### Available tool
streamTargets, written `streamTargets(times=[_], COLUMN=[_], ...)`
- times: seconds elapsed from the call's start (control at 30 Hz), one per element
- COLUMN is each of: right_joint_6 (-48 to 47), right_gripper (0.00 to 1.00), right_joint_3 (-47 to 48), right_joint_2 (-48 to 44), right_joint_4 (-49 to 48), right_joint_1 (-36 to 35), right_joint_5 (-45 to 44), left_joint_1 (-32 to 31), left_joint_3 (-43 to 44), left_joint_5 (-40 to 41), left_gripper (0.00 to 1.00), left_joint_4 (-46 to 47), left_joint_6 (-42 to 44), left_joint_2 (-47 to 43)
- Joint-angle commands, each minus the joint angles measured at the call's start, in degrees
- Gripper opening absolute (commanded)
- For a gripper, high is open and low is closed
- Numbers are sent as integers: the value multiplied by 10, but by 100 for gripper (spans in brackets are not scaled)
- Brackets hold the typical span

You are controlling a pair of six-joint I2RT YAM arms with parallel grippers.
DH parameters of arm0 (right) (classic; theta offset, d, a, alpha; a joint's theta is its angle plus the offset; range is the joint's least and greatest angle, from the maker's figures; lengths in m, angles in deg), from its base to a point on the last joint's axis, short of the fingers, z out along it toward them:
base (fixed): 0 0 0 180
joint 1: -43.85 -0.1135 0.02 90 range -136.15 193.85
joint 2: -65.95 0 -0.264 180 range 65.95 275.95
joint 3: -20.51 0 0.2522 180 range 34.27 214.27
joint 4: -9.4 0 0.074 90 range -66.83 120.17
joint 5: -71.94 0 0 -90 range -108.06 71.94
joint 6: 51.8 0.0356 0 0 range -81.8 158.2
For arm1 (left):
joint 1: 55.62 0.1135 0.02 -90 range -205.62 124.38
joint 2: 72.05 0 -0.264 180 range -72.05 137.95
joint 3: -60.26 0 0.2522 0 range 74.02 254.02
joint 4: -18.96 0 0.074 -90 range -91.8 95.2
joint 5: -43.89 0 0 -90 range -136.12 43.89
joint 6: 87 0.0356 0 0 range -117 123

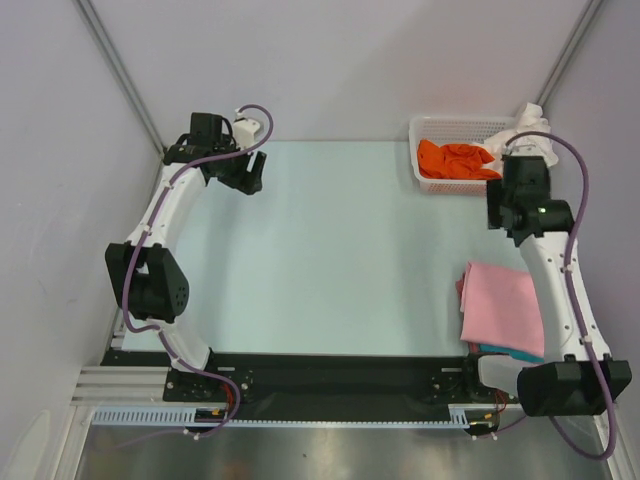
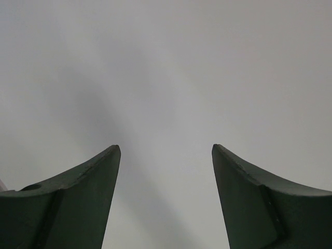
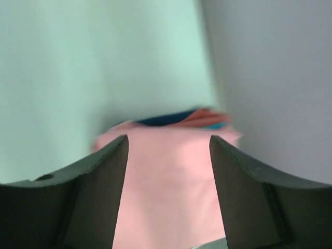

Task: Fold and stack the t-shirts
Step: Neatly place the folded tshirt to the corner

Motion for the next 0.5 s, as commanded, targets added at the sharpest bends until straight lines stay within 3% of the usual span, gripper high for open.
streamTargets(times=[0.0,0.03,0.1,0.23,0.37,0.47], right_joint_6=[270,288,330,331,307,275], right_gripper=[69,69,69,68,65,54], right_joint_3=[-40,-56,-86,-145,-148,-148], right_joint_2=[37,36,41,84,138,175], right_joint_4=[105,95,73,20,-14,-47], right_joint_1=[-76,-127,-150,-154,-161,-162], right_joint_5=[80,66,20,-6,-94,-111], left_joint_1=[8,9,11,13,15,16], left_joint_3=[20,14,8,0,1,0], left_joint_5=[-1,-1,-4,-12,-10,-8], left_gripper=[77,77,77,77,77,77], left_joint_4=[-9,-10,-7,-7,-8,-8], left_joint_6=[21,22,22,18,22,23], left_joint_2=[-11,-13,-20,-22,-26,-26])
